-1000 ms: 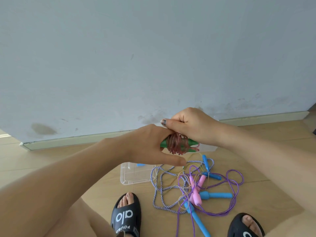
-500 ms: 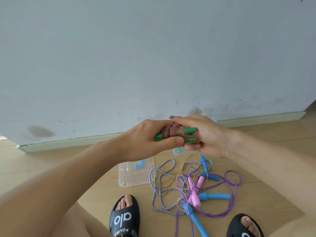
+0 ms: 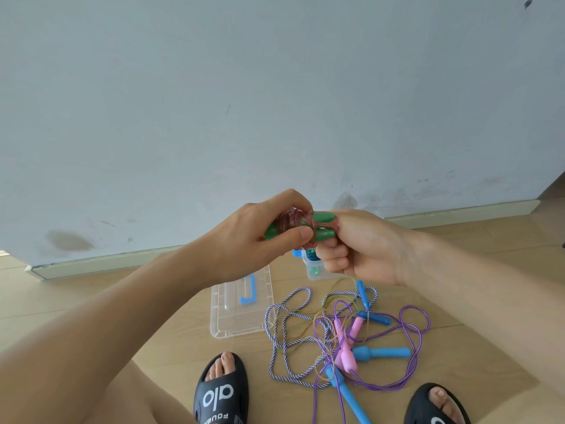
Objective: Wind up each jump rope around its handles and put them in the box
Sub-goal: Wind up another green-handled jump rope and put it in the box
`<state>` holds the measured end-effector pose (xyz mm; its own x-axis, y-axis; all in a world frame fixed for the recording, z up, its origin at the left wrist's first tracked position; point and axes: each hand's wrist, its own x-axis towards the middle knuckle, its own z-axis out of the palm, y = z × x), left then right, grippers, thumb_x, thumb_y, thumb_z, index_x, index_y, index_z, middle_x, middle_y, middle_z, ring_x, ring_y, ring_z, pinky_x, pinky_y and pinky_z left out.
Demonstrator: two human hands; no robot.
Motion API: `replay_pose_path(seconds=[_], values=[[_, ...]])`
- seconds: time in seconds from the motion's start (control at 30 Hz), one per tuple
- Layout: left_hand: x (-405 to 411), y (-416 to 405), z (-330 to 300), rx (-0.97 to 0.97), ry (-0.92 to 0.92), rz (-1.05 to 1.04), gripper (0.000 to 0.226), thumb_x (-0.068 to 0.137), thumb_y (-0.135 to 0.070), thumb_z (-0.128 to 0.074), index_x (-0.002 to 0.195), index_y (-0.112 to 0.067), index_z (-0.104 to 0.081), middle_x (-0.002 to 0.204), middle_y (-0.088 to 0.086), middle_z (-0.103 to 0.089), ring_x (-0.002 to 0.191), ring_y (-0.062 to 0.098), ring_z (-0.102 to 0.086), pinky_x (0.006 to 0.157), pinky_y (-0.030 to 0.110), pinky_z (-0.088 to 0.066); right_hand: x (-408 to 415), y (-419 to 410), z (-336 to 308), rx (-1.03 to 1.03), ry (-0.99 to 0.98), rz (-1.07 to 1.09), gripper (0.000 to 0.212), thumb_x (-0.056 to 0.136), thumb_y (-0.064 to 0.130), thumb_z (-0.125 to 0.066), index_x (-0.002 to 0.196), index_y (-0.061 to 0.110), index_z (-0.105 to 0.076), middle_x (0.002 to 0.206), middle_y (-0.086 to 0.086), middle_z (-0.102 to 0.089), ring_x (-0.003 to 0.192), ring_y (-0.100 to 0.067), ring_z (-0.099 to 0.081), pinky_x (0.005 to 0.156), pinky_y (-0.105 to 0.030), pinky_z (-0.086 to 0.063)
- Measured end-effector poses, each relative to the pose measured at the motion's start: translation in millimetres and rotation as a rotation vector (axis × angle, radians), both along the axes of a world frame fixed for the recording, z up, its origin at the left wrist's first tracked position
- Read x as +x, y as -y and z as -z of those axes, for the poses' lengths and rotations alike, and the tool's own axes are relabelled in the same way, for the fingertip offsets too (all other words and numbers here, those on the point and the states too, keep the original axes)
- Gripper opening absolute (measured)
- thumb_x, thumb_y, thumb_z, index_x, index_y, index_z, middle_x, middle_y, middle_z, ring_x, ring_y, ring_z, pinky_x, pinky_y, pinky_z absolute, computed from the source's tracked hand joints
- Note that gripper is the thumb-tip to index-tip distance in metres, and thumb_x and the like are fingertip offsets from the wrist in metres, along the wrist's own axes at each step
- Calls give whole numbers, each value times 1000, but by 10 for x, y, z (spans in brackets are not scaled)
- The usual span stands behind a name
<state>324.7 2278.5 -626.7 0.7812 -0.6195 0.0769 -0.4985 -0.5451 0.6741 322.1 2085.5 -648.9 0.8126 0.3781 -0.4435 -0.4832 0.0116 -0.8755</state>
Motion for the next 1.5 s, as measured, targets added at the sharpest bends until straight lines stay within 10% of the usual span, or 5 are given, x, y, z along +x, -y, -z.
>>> replay_pose_path(seconds=[0.47,1.13,1.5], values=[[83,-36,0,-139,-66,-105,9,99,-25,-55,108,-26,-57,86,-4,-69,72,19,-67,75,33,-55,36,133,-152,202,-175,117,18,93,13,-62,108,4,-68,80,-10,-63,56,-12,-46,47,-20,-42],[113,-112,4,26,-34,-65,8,98,-31,-56,106,-30,-54,85,-9,-70,74,18,-63,72,36,-53,37,158,-161,213,-141,272,14,86,-10,-60,85,1,-69,87,-15,-73,74,-19,-70,81,-26,-59],[126,-56,5,54,14,-77,10,97,-31,-56,105,-27,-54,80,-30,-67,72,3,-60,62,14,-44,0,97,-164,120,-131,315,15,89,-4,-62,80,7,-66,69,-6,-69,57,-11,-63,64,-21,-52]])
